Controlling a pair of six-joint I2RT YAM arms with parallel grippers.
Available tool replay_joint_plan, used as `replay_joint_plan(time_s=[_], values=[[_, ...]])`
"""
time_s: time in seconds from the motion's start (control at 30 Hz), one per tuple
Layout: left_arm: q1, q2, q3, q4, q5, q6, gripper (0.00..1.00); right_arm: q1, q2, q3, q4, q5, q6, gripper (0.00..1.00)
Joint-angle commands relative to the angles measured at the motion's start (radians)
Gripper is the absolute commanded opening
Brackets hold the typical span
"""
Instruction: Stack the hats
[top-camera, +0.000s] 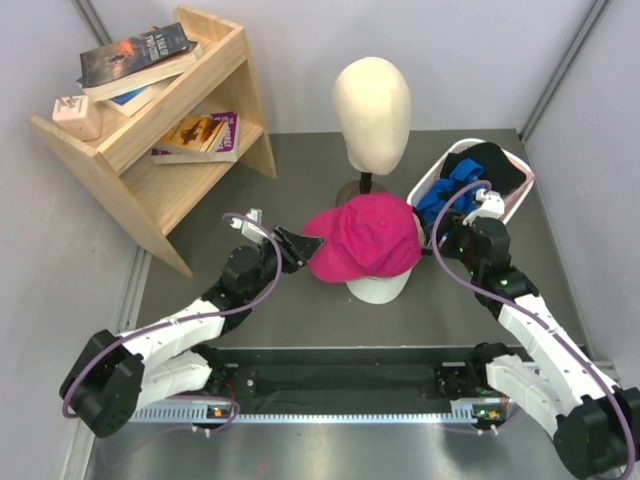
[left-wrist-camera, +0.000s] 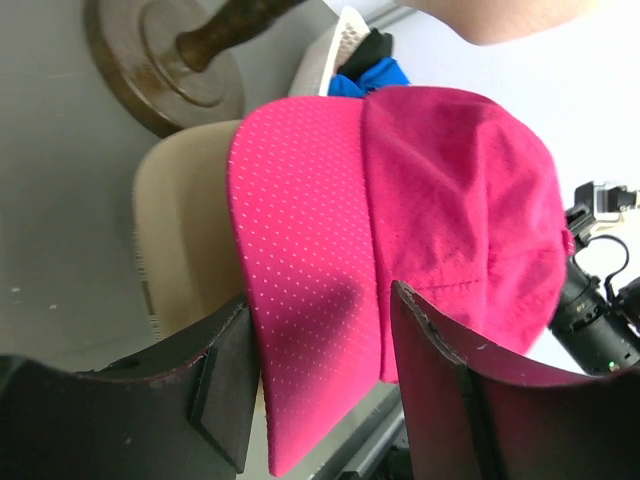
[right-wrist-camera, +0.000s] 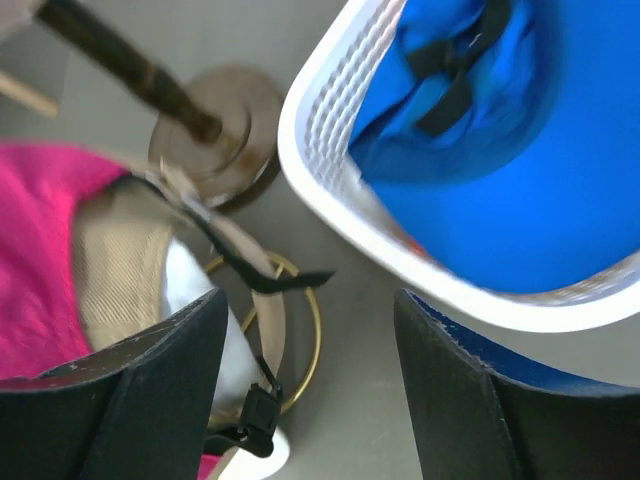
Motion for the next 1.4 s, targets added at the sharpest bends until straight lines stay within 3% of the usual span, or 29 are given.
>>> replay_joint_plan(time_s=[0.0, 0.43, 0.57, 0.67, 0.77, 0.83, 1.13, 1.23, 1.27, 1.33, 1.37], values=[[0.007, -0.029, -0.009, -0.021, -0.057, 0.038, 0.57, -0.012, 0.005, -0.01, 0.118, -0.113, 0.012, 0.66], [0.009, -0.02, 0.012, -0.052, -0.072, 0.081, 0.56, -0.019, 0.151, 0.005, 0.188, -0.073, -0.017, 0.54], [0.009, 0.006, 0.027, -0.052, -0.074, 0.094, 0.55, -0.02, 0.177, 0.006, 0.199, -0.067, -0.032, 0.39], [0.009, 0.031, 0.035, -0.052, -0.075, 0.097, 0.54, -0.022, 0.2, 0.006, 0.191, -0.056, -0.029, 0.16], [0.01, 0.052, 0.037, -0.046, -0.074, 0.097, 0.54, -0.022, 0.238, 0.009, 0.178, -0.039, -0.031, 0.03], [0.01, 0.064, 0.037, -0.043, -0.074, 0.097, 0.54, -0.023, 0.269, 0.009, 0.168, -0.024, -0.026, 0.0], [0.01, 0.039, 0.038, -0.069, -0.08, 0.113, 0.54, -0.026, 0.279, 0.012, 0.139, -0.018, -0.02, 0.0], [0.01, -0.006, 0.052, -0.118, -0.106, 0.131, 0.56, -0.026, 0.219, 0.028, 0.095, -0.021, -0.022, 0.15], [0.01, -0.021, 0.06, -0.161, -0.123, 0.149, 0.59, -0.025, 0.202, 0.038, 0.081, -0.015, -0.025, 0.28], [0.01, -0.073, 0.07, -0.219, -0.176, 0.171, 0.64, -0.026, 0.148, 0.054, 0.028, -0.004, -0.035, 0.44], [0.01, -0.092, 0.081, -0.247, -0.193, 0.192, 0.67, -0.026, 0.13, 0.071, 0.007, -0.001, -0.037, 0.59]])
